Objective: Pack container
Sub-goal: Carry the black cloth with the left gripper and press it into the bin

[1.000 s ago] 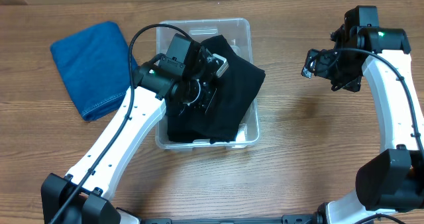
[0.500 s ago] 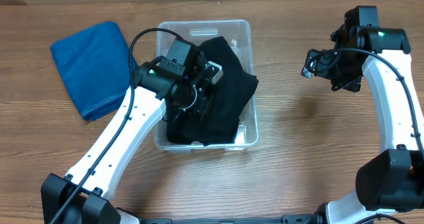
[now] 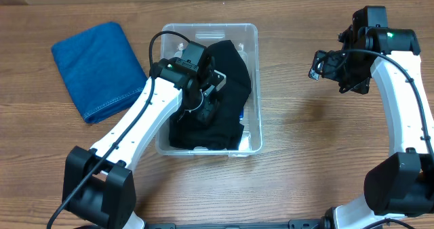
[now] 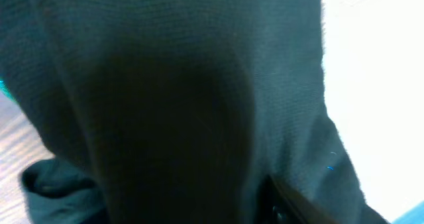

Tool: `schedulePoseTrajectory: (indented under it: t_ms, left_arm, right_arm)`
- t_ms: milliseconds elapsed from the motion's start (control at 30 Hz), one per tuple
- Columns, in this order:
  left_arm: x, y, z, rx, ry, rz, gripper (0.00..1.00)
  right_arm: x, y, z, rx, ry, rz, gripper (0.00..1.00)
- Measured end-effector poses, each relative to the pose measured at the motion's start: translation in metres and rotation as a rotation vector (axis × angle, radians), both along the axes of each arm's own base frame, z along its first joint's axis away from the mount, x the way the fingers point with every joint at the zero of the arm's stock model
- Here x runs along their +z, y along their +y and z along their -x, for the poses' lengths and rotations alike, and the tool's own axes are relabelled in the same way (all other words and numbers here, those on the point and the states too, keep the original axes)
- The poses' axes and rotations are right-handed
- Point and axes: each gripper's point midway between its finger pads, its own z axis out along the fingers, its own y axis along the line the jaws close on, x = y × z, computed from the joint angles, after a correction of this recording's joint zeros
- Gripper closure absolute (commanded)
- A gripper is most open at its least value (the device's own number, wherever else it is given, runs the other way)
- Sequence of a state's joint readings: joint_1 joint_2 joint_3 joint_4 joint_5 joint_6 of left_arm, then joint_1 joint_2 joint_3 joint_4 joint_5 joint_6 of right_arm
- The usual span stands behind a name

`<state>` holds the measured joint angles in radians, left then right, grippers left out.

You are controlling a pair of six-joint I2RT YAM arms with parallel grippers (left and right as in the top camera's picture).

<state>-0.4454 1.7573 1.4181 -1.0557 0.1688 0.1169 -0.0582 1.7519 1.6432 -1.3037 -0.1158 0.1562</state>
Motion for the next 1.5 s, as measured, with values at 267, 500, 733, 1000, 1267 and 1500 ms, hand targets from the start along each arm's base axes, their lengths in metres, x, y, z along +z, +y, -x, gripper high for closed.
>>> schedulePoseTrajectory:
  t_ms: [267,500,733,1000,1267,1500]
  left_arm:
    - [0.024,0.047,-0.034,0.209,-0.165,-0.224,0.13]
    - [0.161,0.047,-0.062,0.341,-0.529,-0.048,0.96]
    - [0.115,0.035,0.021,0.250,-0.139,-0.002,0.96]
    - [0.002,0.017,0.071,0.256,0.139,0.009,0.93]
    - [-0.046,0.023,0.072,0.320,0.119,-0.001,0.86]
    - [0.020,0.008,0.040,0.323,0.051,0.037,0.56]
  right_arm:
    - [0.000,0.000,0.000,0.000,-0.002,0.000,0.00]
    - [0.000,0.000,-0.001,0.000,-0.003,0.000,0.00]
    - [0.000,0.000,-0.002,0.000,-0.007,0.000,0.00]
    - [0.000,0.000,-0.002,0.000,-0.007,0.000,0.00]
    - [0.000,0.000,0.000,0.000,-0.002,0.000,0.00]
    - [0.000,0.000,-0.001,0.000,-0.002,0.001,0.00]
